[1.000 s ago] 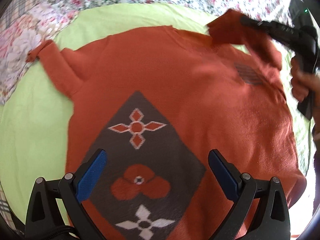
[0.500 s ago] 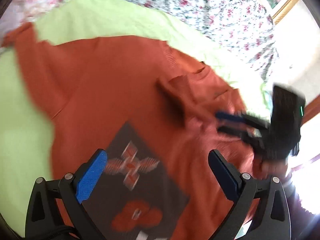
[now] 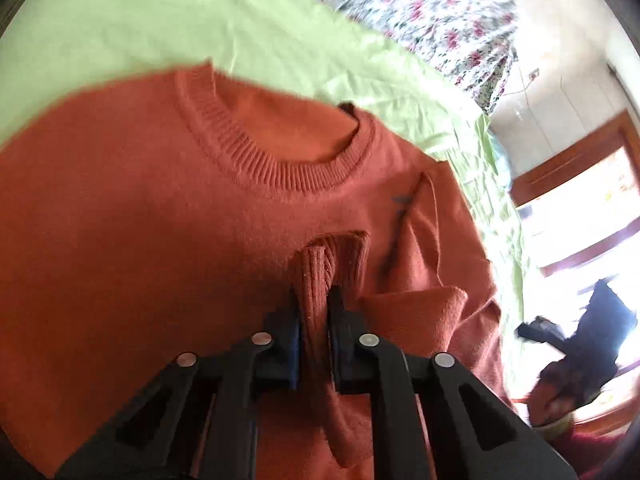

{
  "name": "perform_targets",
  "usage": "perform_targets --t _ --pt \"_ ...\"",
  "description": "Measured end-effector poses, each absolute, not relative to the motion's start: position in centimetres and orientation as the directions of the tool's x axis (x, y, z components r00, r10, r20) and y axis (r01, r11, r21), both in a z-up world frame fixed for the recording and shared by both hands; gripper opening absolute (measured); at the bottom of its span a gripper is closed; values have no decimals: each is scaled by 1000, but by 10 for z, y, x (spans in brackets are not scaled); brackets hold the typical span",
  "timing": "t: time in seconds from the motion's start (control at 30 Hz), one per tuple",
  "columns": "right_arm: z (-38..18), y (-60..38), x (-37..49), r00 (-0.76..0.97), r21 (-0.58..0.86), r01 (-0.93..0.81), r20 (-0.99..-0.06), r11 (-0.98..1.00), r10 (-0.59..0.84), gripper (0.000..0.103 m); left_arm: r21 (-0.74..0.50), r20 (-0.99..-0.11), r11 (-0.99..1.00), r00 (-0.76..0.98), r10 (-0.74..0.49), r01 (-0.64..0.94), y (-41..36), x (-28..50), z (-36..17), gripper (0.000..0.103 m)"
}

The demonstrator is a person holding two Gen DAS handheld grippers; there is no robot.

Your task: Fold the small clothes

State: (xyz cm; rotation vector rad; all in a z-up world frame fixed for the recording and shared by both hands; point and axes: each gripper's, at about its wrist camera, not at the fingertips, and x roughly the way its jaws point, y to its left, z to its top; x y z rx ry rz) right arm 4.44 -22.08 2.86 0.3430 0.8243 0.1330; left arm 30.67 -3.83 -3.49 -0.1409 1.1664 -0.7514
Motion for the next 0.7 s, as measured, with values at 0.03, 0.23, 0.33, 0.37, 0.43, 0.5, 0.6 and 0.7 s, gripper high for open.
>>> perform_targets --t 0.03,0.23,0.33,0.37,0.43,0.5,0.6,0.7 --pt "31 -224 43 683 351 27 -690 936 239 53 -435 -780 769 232 -582 468 -36 300 -30 9" --pt "40 -241 40 727 357 76 -659 931 193 53 -424 -687 848 498 -529 317 53 255 -2 8" --pt "42 -247 37 741 357 100 -650 929 170 53 -511 -654 815 491 -575 274 92 242 -17 8" --pt "42 -249 36 742 360 108 -650 927 166 53 -539 -654 797 462 -599 272 98 240 -24 10" --pt "41 -251 36 741 367 122 -651 922 161 53 -559 -666 781 410 -623 280 98 244 -33 20" --pt "40 -251 37 734 363 135 -662 922 153 53 -544 -690 790 385 -612 282 87 257 -39 37" --pt "41 -248 38 728 354 139 -670 925 147 53 -511 -726 808 355 -589 295 70 279 -49 53" --pt "48 -248 32 734 330 142 -667 933 124 53 -474 -758 825 333 -560 307 53 296 -57 43"
